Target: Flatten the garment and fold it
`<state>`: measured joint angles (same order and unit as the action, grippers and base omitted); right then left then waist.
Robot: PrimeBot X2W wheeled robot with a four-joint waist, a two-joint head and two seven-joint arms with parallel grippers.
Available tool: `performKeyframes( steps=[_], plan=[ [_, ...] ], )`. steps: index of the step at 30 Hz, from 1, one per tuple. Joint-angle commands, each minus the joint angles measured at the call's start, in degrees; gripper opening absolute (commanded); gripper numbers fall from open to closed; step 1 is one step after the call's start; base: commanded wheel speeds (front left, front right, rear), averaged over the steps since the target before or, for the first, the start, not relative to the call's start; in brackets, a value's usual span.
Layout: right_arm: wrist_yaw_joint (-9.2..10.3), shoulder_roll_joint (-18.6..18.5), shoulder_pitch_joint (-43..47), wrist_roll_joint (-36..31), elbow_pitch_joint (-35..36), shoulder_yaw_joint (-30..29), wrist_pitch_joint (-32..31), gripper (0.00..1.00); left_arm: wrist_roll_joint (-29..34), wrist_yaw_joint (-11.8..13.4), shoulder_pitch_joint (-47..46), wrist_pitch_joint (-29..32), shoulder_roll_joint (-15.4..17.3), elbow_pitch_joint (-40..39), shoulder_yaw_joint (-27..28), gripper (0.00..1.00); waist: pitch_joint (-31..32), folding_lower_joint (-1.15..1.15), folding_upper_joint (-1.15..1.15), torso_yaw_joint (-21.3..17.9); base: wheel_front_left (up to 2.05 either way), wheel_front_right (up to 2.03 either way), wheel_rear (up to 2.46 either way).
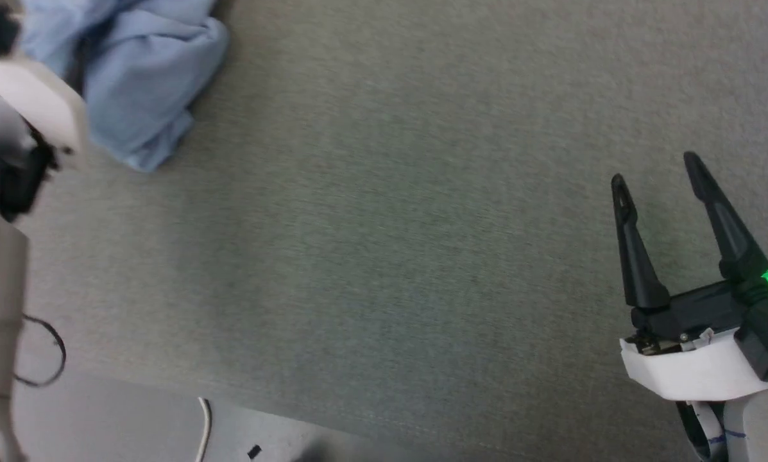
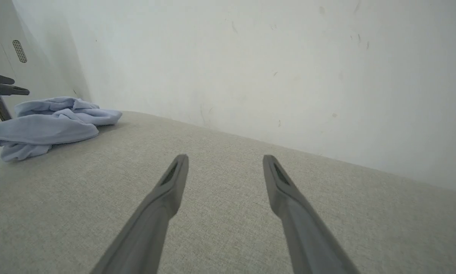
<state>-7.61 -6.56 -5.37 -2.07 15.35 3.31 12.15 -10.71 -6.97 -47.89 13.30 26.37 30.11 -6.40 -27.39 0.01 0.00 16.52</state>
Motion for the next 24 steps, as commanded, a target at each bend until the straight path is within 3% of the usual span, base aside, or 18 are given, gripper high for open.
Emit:
performKeyframes(
  steps=[1, 7, 12, 13, 15, 16, 19, 24],
  plan=[
    [0.12, 0.1, -1.0, -0.2, 0.7, -0.4, 0.1, 1.0, -0.9, -0.3, -2.9, 1.2, 1.4, 2.2, -0.6, 1.0, -8.0, -0.01, 0.0, -7.5, 0.0, 0.0, 0.0],
    [0.12, 0.8, -1.8, -0.5, 0.0, 0.4, 0.8, 1.0, -6.4, -0.5, -7.5, 5.6, 6.1, 9.7, -4.8, 1.0, -9.7, -0.01, 0.0, -9.7, 0.0, 0.0, 0.0],
    [0.12, 1.2, -2.2, -0.8, -1.1, 0.7, 1.6, 1.0, -19.1, -0.5, -8.2, 14.1, 9.4, 13.1, -8.3, 1.0, -10.1, -0.01, 0.0, -10.7, 0.0, 0.0, 0.0],
    [0.12, 1.3, -2.2, -0.9, -1.2, 0.8, 1.7, 1.0, -21.5, -0.5, -7.8, 16.9, 9.9, 13.2, -9.4, 0.57, -10.1, -0.01, 0.0, -10.8, 0.0, 0.0, 0.0],
    [0.12, 1.5, -2.2, -1.0, -1.5, 0.8, 1.9, 1.0, -26.2, -0.5, -6.7, 21.4, 11.0, 12.5, -11.1, 0.04, -9.9, -0.01, 0.0, -10.9, 0.0, 0.0, 0.0],
    [0.12, 1.5, -2.1, -1.1, -1.6, 0.7, 1.9, 1.0, -28.3, -0.5, -6.1, 22.7, 11.6, 12.2, -11.4, 0.0, -9.7, -0.01, 0.0, -10.9, 0.0, 0.0, 0.0],
    [0.12, 1.7, -2.2, -1.3, -2.0, 0.5, 2.1, 1.0, -31.3, -0.5, -4.6, 22.4, 13.0, 10.6, -12.7, 0.0, -8.9, -0.01, 0.0, -10.7, 0.0, 0.0, 0.0],
    [0.12, 2.0, -2.4, -1.0, -3.4, -0.1, 2.3, 1.0, -32.9, -0.5, -3.8, 13.5, 13.9, 8.9, -13.4, 0.0, -5.8, -0.01, 0.0, -10.3, 0.0, 0.0, 0.0]
  ],
)
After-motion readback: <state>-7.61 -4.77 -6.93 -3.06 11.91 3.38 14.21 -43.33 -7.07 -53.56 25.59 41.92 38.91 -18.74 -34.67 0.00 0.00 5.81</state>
